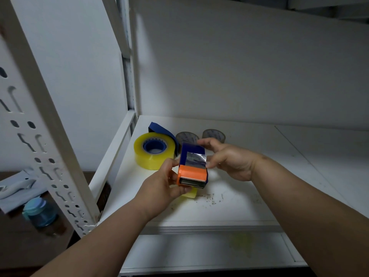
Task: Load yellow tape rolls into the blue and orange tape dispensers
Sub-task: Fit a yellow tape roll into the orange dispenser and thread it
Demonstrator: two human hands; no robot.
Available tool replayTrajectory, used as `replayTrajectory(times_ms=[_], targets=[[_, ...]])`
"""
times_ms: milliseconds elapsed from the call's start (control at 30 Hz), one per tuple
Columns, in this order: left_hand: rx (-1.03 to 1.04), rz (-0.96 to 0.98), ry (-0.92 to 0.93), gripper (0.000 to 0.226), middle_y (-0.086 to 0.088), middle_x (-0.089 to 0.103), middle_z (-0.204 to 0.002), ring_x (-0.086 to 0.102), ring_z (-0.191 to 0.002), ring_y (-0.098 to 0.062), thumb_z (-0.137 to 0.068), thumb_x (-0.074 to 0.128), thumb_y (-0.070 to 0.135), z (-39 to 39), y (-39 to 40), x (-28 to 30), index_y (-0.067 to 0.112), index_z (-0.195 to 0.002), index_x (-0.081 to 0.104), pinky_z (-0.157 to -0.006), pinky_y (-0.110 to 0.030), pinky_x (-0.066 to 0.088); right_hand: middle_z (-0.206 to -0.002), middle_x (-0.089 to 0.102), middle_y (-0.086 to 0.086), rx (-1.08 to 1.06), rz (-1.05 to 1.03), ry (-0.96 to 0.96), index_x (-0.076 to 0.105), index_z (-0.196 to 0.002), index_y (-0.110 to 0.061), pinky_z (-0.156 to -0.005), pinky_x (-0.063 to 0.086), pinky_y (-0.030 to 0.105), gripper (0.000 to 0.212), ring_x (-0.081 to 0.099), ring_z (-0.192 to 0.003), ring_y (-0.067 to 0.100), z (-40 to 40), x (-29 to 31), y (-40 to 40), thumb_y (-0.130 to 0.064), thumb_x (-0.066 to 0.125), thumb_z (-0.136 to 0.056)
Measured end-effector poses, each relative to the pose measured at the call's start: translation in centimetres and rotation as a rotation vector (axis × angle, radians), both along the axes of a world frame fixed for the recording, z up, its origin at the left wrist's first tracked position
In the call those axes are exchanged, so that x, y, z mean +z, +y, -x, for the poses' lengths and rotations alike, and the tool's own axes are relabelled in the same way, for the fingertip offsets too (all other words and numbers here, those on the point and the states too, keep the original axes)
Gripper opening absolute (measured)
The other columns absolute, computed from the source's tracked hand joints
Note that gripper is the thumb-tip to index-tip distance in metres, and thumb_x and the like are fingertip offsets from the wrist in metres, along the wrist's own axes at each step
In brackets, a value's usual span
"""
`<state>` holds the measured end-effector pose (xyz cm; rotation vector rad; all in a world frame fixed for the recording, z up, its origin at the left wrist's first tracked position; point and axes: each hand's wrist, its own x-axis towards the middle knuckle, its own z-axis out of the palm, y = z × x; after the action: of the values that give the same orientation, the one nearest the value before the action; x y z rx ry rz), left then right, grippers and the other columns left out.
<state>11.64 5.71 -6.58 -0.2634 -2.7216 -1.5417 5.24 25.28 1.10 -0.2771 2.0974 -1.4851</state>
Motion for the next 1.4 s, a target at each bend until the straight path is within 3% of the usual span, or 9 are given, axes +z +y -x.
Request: replayTrajectory(times_ms=[133,267,467,567,767,900,1033,1267,1400], targets=[[-0.032,-0.044,-0.109,0.055,0.002,0.068,-0.106,0.066,-0.097,-0.013,-0.076,0.08,0.021,-0.2,-0.4,1.2,0.04,-0.112,0.042,-0.089,-0.037,0.054,-0.121,0.052,0.004,-0.056,0.019,0.076,0.04,-0.129,-0.022,-0.083,0.045,0.027,0.081,0.051,-0.112,0.021,-0.5,-0.6,-1.3,-0.017,0.071,-0.055],[-0.06,-0.375,-0.405,0.042,-0.002,0.071,-0.115,0.064,-0.106,-0.023,-0.082,0.051,-0.006,0.2,-1.9,3.8,0.021,-0.113,0.062,-0.095,-0.044,0.046,-0.122,0.052,0.001,-0.052,0.052,0.067,0.04,-0.13,-0.024,-0.088,0.048,0.029,0.082,0.053,-0.114,0.022,-0.6,-0.9,-0.9,-0.015,0.075,-0.056],[0.028,-0.328,-0.488,0.036,-0.005,0.073,-0.099,0.067,-0.095,-0.023,-0.085,0.064,0.047,1.8,-1.0,6.0,0.016,-0.102,0.059,-0.093,-0.042,0.045,-0.139,0.037,0.001,-0.111,-0.021,0.118,0.036,-0.134,-0.029,-0.096,0.044,0.035,0.091,0.042,-0.125,0.024,-0.8,-0.8,-1.3,-0.022,0.079,-0.054],[0.096,-0.268,-0.446,0.036,-0.006,0.073,-0.091,0.067,-0.084,-0.021,-0.077,0.075,0.038,2.3,0.2,5.9,0.018,-0.092,0.049,-0.084,-0.038,0.046,-0.13,0.05,0.005,-0.162,-0.025,0.13,0.04,-0.132,-0.028,-0.069,0.04,0.022,0.068,0.053,-0.108,0.02,-0.9,-0.9,-1.6,-0.02,0.074,-0.074],[0.111,-0.252,-0.451,0.03,-0.006,0.075,-0.089,0.07,-0.08,-0.023,-0.078,0.07,0.03,2.6,0.5,6.0,0.016,-0.101,0.057,-0.085,-0.041,0.049,-0.112,0.061,0.005,-0.229,-0.05,0.185,0.049,-0.124,-0.023,-0.05,0.043,0.011,0.04,0.059,-0.08,0.013,-0.7,-0.8,-1.5,-0.008,0.056,-0.087],[0.124,-0.259,-0.498,0.031,-0.006,0.075,-0.093,0.07,-0.084,-0.023,-0.084,0.061,0.035,2.8,0.6,6.1,0.014,-0.107,0.063,-0.086,-0.042,0.048,-0.114,0.061,0.003,-0.227,-0.059,0.183,0.049,-0.121,-0.027,-0.077,0.051,0.032,0.035,0.062,-0.095,0.02,-0.8,-1.2,-2.1,-0.021,0.058,-0.088],[0.129,-0.234,-0.468,0.037,-0.007,0.075,-0.094,0.071,-0.083,-0.023,-0.084,0.064,0.042,3.0,0.9,6.1,0.012,-0.106,0.064,-0.085,-0.041,0.049,-0.106,0.062,0.002,-0.192,-0.014,0.196,0.045,-0.13,-0.022,-0.074,0.054,0.028,0.044,0.065,-0.093,0.017,-0.8,-1.5,-2.1,-0.017,0.061,-0.089],[0.207,-0.234,-0.39,0.033,-0.012,0.075,-0.089,0.073,-0.079,-0.027,-0.088,0.063,0.035,3.6,1.2,6.2,0.006,-0.103,0.064,-0.089,-0.047,0.056,-0.116,0.062,0.006,-0.166,-0.043,0.187,0.043,-0.134,-0.03,-0.096,0.048,0.046,0.049,0.061,-0.106,0.025,-0.7,-1.5,-1.6,-0.022,0.06,-0.088],[0.134,-0.237,-0.441,0.038,-0.006,0.074,-0.094,0.071,-0.084,-0.022,-0.086,0.064,0.048,3.7,0.9,6.7,0.013,-0.102,0.064,-0.08,-0.039,0.054,-0.12,0.059,0.007,-0.188,0.001,0.178,0.039,-0.141,-0.023,-0.094,0.05,0.038,0.053,0.061,-0.105,0.021,-0.2,-1.2,-1.4,-0.015,0.056,-0.091]])
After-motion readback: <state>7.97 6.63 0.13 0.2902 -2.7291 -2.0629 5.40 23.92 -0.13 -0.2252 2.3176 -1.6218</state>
